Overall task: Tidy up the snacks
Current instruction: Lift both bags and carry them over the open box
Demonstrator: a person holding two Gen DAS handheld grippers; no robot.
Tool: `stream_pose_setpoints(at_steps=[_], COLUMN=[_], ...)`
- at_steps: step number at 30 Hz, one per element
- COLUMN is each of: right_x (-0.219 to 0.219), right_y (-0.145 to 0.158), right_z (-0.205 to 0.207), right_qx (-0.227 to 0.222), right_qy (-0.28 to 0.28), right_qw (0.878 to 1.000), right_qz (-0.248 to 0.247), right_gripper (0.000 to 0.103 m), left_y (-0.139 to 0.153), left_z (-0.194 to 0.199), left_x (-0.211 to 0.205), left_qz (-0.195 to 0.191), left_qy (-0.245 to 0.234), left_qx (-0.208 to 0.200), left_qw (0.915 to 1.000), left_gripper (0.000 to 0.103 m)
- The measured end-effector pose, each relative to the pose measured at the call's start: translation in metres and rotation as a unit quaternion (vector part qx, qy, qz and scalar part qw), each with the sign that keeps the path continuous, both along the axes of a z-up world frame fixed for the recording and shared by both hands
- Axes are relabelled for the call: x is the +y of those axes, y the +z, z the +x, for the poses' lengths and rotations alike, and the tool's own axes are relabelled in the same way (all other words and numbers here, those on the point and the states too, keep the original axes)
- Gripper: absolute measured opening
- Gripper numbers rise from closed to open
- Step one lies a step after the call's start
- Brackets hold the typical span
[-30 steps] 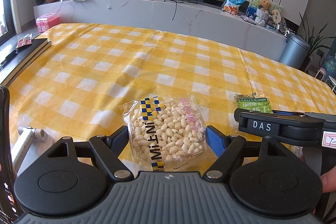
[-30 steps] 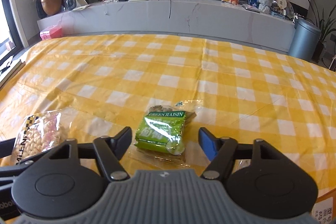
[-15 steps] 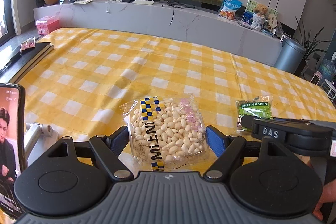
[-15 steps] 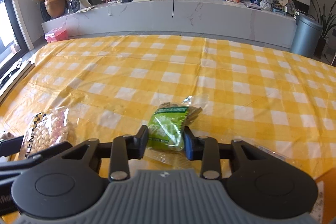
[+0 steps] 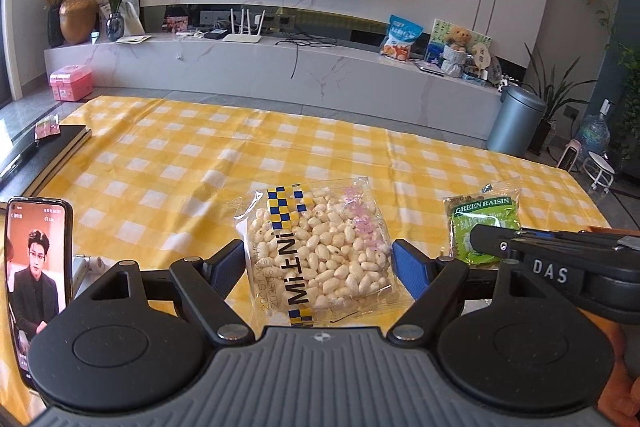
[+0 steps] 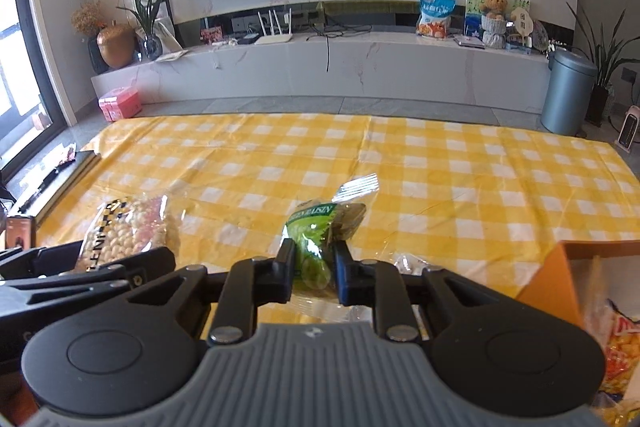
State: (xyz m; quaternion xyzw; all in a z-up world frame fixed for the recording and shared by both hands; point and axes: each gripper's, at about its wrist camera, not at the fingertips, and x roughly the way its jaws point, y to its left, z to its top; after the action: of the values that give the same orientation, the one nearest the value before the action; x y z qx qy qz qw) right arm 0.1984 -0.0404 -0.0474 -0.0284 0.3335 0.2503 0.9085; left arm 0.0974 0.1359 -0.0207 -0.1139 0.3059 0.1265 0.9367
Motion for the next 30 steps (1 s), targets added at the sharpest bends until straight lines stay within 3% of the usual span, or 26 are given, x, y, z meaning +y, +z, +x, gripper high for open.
stream_pose_setpoints(at_steps=[17, 23, 30], right_x=[-0.109, -0.162, -0.234], right_y=[0.046, 0.066, 0.084], right_z=[-0.057, -0.066, -0.071], right_qx=[0.009, -0.006, -0.003], right_qy=[-0.027, -0.057, -0.102], right_qw=[0.998, 0.996, 0.99], right_qz=[0.058, 0.069, 0.092], right_gripper=[0.017, 0.017, 0.017], left_y=[0.037, 0.051, 0.057], left_z=[-0.032, -0.027, -0.003], left_x=[-0.062, -0.091, -0.135], left_qz=[-0.012, -0.027, -0.041], left_qy=[-0.111, -0.181, -0.277], left_qx=[-0.029, -0.04, -0.027], left_qw=[0.9934, 0.9823, 0.9596], left_gripper=[0.092, 0.092, 0.092])
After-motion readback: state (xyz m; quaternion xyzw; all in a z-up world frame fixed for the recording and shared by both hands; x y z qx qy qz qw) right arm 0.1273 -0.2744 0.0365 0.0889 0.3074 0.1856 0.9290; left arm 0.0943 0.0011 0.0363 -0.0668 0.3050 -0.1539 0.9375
